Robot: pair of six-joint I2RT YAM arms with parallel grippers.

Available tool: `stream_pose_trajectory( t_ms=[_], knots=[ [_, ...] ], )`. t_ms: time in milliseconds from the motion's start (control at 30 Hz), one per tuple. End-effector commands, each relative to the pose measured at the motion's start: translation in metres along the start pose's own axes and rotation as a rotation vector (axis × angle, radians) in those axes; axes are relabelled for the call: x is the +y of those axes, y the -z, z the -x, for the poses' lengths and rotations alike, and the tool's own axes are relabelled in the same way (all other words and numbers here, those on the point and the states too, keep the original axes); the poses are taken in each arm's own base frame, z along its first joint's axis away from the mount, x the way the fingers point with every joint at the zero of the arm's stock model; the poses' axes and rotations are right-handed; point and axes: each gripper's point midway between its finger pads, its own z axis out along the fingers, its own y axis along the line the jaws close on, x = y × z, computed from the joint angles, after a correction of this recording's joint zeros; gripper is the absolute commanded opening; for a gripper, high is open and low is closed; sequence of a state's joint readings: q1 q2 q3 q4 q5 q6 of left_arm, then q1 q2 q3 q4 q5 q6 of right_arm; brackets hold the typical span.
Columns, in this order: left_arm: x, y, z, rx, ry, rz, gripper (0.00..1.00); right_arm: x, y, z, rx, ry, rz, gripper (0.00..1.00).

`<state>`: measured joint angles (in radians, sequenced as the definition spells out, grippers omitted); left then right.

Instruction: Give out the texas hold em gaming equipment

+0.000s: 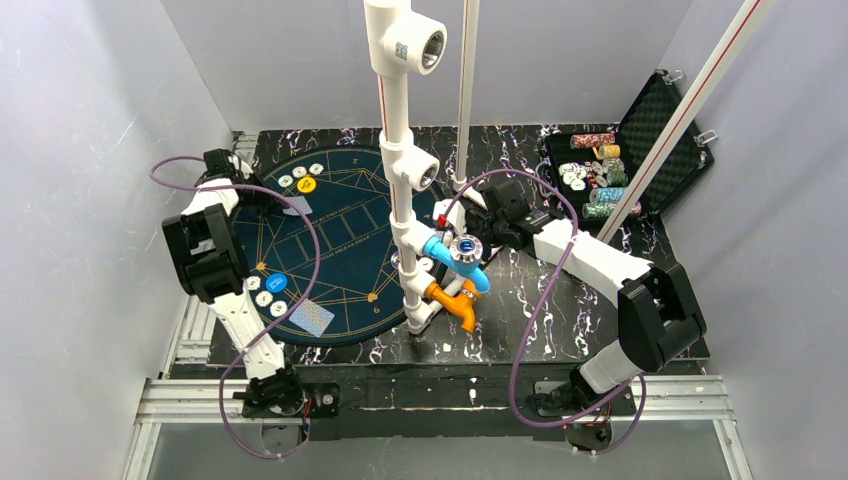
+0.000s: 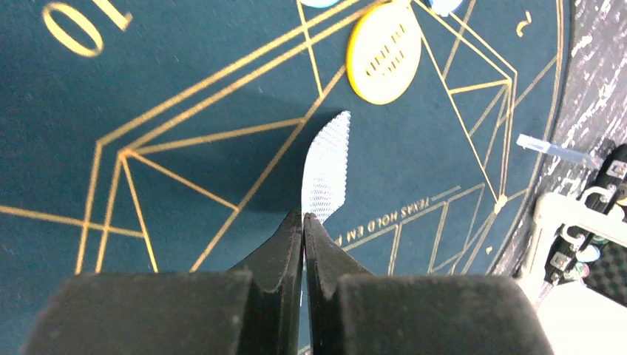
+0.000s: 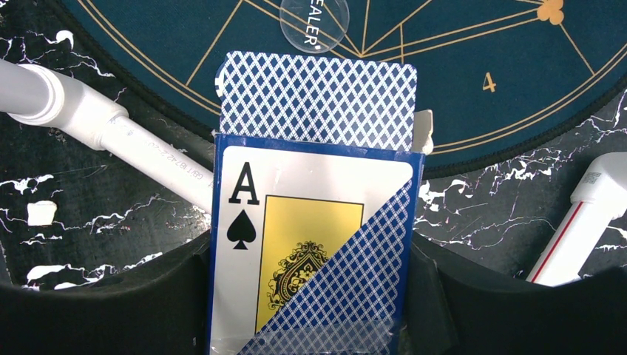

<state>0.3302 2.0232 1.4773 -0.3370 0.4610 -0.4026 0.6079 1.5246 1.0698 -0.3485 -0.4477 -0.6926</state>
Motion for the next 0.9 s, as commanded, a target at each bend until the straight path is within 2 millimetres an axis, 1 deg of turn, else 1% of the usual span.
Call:
stream_pose_trajectory(
  t_ms=[0, 33, 167, 267, 367, 400, 433, 500, 533, 567, 600, 667, 733, 767, 800, 867],
  knots=[
    [0.000, -0.011, 0.020, -0.042, 0.027, 0.023, 0.00, -0.010, 0.011, 0.024, -0.065, 0.043, -0.029, 0.01],
    [0.001, -0.015, 0.023, -0.044, 0.036, 0.022, 0.00, -0.010, 0.011, 0.024, -0.063, 0.043, -0.029, 0.01],
    [-0.005, -0.028, 0.032, -0.042, 0.063, -0.015, 0.00, -0.010, 0.010, 0.023, -0.059, 0.040, -0.024, 0.01],
    [-0.009, -0.034, 0.039, -0.049, 0.058, -0.029, 0.00, -0.010, 0.009, 0.024, -0.061, 0.039, -0.021, 0.01],
    [-0.008, -0.036, 0.050, -0.070, 0.042, -0.019, 0.00, -0.011, 0.008, 0.025, -0.062, 0.040, -0.018, 0.01],
    [-0.009, -0.036, 0.052, -0.068, 0.034, -0.018, 0.11, -0.011, 0.008, 0.025, -0.064, 0.040, -0.016, 0.01],
    [-0.010, -0.034, 0.053, -0.062, 0.024, -0.018, 0.18, -0.011, 0.008, 0.026, -0.065, 0.041, -0.016, 0.01],
    [-0.013, -0.027, 0.051, -0.046, -0.002, -0.012, 0.49, -0.012, 0.008, 0.028, -0.067, 0.044, -0.016, 0.01],
    [-0.013, -0.022, 0.050, -0.045, -0.018, -0.005, 0.63, -0.012, 0.008, 0.028, -0.069, 0.047, -0.015, 0.01],
    [-0.015, -0.016, 0.048, -0.048, -0.033, -0.005, 0.74, -0.012, 0.009, 0.029, -0.070, 0.050, -0.015, 0.01],
    [-0.018, -0.008, 0.046, -0.054, -0.055, -0.010, 0.79, -0.012, 0.009, 0.029, -0.070, 0.054, -0.014, 0.01],
    [-0.035, 0.007, 0.039, -0.043, -0.115, -0.091, 0.81, -0.011, 0.009, 0.029, -0.072, 0.059, -0.010, 0.01],
    [-0.064, 0.025, 0.027, -0.037, -0.168, -0.227, 0.81, -0.011, 0.009, 0.030, -0.078, 0.064, -0.008, 0.01],
    [-0.080, 0.033, 0.017, -0.027, -0.194, -0.307, 0.81, -0.010, 0.008, 0.030, -0.083, 0.066, -0.005, 0.01],
    [-0.099, 0.039, 0.003, 0.003, -0.229, -0.386, 0.81, -0.011, 0.008, 0.032, -0.092, 0.070, -0.007, 0.01],
    [-0.136, 0.050, -0.034, 0.103, -0.307, -0.537, 0.81, -0.011, 0.009, 0.034, -0.099, 0.067, -0.010, 0.01]
  ],
)
